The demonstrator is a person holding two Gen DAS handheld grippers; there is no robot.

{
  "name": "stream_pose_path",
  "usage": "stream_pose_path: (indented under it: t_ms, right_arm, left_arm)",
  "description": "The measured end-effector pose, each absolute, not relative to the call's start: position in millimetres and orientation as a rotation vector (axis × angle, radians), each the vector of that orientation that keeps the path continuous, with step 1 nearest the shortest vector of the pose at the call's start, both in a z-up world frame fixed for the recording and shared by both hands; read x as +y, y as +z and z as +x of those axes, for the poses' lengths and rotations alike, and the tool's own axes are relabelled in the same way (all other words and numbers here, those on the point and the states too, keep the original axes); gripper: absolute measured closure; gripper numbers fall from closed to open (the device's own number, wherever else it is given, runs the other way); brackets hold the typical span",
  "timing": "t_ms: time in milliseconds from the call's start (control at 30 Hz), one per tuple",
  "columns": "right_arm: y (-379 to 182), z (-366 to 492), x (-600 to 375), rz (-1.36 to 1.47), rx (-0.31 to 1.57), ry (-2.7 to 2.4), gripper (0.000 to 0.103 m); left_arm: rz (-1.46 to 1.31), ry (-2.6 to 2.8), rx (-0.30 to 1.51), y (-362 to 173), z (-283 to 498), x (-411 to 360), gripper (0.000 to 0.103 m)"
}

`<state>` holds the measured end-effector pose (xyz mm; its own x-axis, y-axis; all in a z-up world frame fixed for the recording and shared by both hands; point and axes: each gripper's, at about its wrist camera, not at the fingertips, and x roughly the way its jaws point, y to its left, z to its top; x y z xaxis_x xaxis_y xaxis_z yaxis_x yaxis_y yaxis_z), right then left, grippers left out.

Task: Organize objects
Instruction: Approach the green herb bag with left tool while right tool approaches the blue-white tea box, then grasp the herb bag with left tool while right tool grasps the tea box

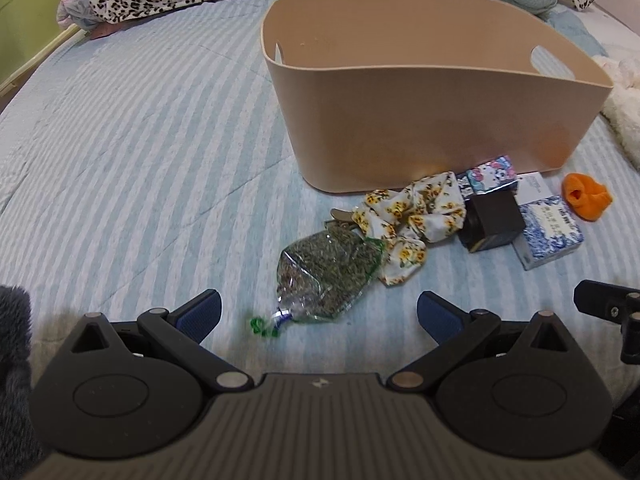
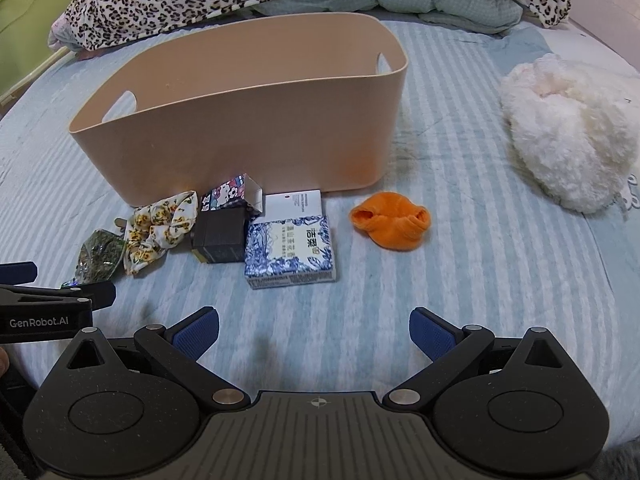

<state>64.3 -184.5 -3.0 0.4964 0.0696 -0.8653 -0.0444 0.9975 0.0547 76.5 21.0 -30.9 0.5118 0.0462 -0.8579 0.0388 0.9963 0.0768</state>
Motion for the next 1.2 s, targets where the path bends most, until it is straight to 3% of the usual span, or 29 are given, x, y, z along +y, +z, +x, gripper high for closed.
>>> stream_pose_path:
  t_ms: [633,767,867,933,1000,1067,1200]
  right_arm:
    - [-49.9,117.4,-166.8,0.019,1.131,0.084,0.000]
    - [-51.9,118.5,-167.3,0.027,1.109,0.079,0.005]
    - [-53.3,119.4,-165.6,0.027,1.104,0.088,0.011]
    - [-53.5,117.5,-162.6,0.010,1.094,0.095,0.020]
    - [-53.1,115.8,-160.8,0.003,1.084,0.099,0.030]
    - [-51.8,114.9,-160.9,0.008,1.072,0.100,0.040]
    - [-51.2,112.5,-159.8,0.005,1.062,0.105,0.042]
  left_arm:
    - [0.033,-0.122,1.080,-64.6,109.4,56.2,0.000]
    - [0.036,-0.142,1.069,-65.5,108.2,56.7,0.000]
    - [0.048,-0.156,1.046,-63.6,105.9,56.2,0.016]
    - [0.057,-0.162,1.029,-60.9,103.2,57.6,0.034]
    - [0.050,-0.173,1.019,-57.8,101.0,60.6,0.043]
    - [0.041,-0.178,1.018,-56.0,98.4,64.2,0.045]
    - [0.042,-0.182,1.012,-51.0,93.8,61.1,0.050]
